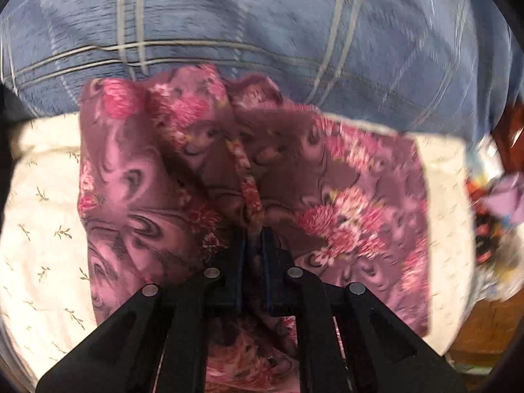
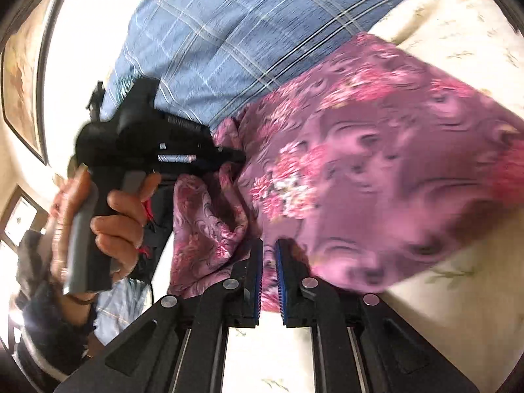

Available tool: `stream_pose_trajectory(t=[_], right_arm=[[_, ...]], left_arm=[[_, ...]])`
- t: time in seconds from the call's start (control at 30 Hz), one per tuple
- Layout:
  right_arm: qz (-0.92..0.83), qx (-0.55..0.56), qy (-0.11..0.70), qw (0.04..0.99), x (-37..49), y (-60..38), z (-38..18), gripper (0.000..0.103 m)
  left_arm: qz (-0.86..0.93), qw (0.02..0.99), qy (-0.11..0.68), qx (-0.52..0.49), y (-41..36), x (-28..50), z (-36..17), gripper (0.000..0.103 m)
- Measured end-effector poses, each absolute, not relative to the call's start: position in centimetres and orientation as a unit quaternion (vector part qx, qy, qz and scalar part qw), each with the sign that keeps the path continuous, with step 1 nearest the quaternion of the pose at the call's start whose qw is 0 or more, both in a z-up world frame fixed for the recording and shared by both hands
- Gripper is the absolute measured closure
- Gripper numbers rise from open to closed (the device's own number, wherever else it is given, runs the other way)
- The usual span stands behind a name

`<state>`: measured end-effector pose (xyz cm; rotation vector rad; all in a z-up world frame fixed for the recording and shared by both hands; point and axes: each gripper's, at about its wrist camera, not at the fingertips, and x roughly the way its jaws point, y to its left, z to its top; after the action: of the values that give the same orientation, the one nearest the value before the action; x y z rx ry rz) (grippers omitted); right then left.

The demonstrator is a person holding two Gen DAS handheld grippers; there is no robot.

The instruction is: Fold small clothes

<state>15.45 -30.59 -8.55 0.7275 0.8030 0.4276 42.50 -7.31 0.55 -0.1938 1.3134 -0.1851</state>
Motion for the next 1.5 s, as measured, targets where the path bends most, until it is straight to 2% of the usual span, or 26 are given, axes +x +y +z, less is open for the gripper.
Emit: stream_pose_trajectory(t=[0.07,0.1,0.13,0.2,0.23,0.3,0.5,0.67,0.7,0.77,0.8,0.83,0.87,0.9,0.93,1.0,1.27,1.4,1.5], right_arm=[[0.214,0.338,0.371,0.838,14.8,-31.2,-7.9,0.084],[0.222,0.336,0.366,0.839,14.7,-31.2,-7.5,0.074],[0.23,0.336,0.362,0.839,14.4,-31.4,-7.2,0.063],[0.254,0.326,0.356,0.838,14.6,-30.7,-6.6,0.052],[0.261,0.321,0.355,0.838,15.2,-30.5,-6.6,0.051],[0.272,0.304,0.364,0.838,16.4,-29.3,-6.4,0.047],[0.274,0.314,0.368,0.831,18.0,-27.7,-7.1,0.043],[0.277,0.318,0.359,0.832,19.0,-26.8,-7.2,0.043],[0.279,0.313,0.36,0.834,19.0,-26.6,-7.2,0.046],[0.277,0.29,0.358,0.843,19.1,-26.1,-7.0,0.062],[0.287,0.283,0.363,0.84,19.4,-25.8,-7.2,0.083],[0.289,0.279,0.373,0.836,19.7,-25.6,-7.6,0.091],[0.284,0.282,0.378,0.835,19.8,-25.5,-8.0,0.091],[0.285,0.285,0.378,0.833,19.7,-25.6,-8.1,0.092],[0.288,0.292,0.37,0.834,19.6,-25.9,-7.9,0.093],[0.294,0.305,0.354,0.834,19.2,-26.6,-7.2,0.093],[0.305,0.365,0.305,0.825,15.8,-30.6,-4.1,0.094],[0.264,0.395,0.307,0.824,14.5,-34.4,-4.8,0.094],[0.222,0.418,0.351,0.808,14.7,-36.6,-7.4,0.093]], left_arm=[[-0.095,0.793,0.59,-0.117,-5.5,42.7,2.6,0.093],[-0.098,0.801,0.578,-0.122,-4.7,42.8,3.8,0.084],[-0.095,0.805,0.572,-0.121,-4.2,42.9,4.8,0.062],[-0.085,0.813,0.565,-0.111,-3.5,42.9,6.3,0.035],[-0.078,0.817,0.562,-0.102,-3.5,42.8,6.9,0.031],[-0.075,0.814,0.57,-0.085,-3.9,42.8,6.9,0.028],[-0.044,0.794,0.605,-0.045,-5.7,42.9,3.7,0.028],[-0.02,0.776,0.63,-0.016,-7.4,43.8,0.8,0.028],[-0.013,0.774,0.633,-0.007,-7.8,43.8,0.3,0.028],[-0.004,0.77,0.637,0.019,-8.6,43.8,-0.6,0.028],[0.0,0.771,0.636,0.037,-9.0,43.6,-0.7,0.029],[0.007,0.772,0.633,0.057,-9.4,43.3,-0.9,0.041],[0.016,0.777,0.626,0.07,-9.6,43.0,-0.9,0.05],[0.025,0.782,0.618,0.077,-9.4,42.7,-0.7,0.068],[0.026,0.786,0.613,0.074,-9.1,42.3,-0.5,0.082],[0.016,0.798,0.6,0.057,-8.4,41.3,0.4,0.095],[-0.07,0.838,0.541,0.032,-12.6,36.6,6.3,0.096],[-0.118,0.826,0.55,0.028,-16.9,36.1,4.5,0.096],[-0.123,0.793,0.596,-0.008,-18.0,36.9,1.1,0.096]])
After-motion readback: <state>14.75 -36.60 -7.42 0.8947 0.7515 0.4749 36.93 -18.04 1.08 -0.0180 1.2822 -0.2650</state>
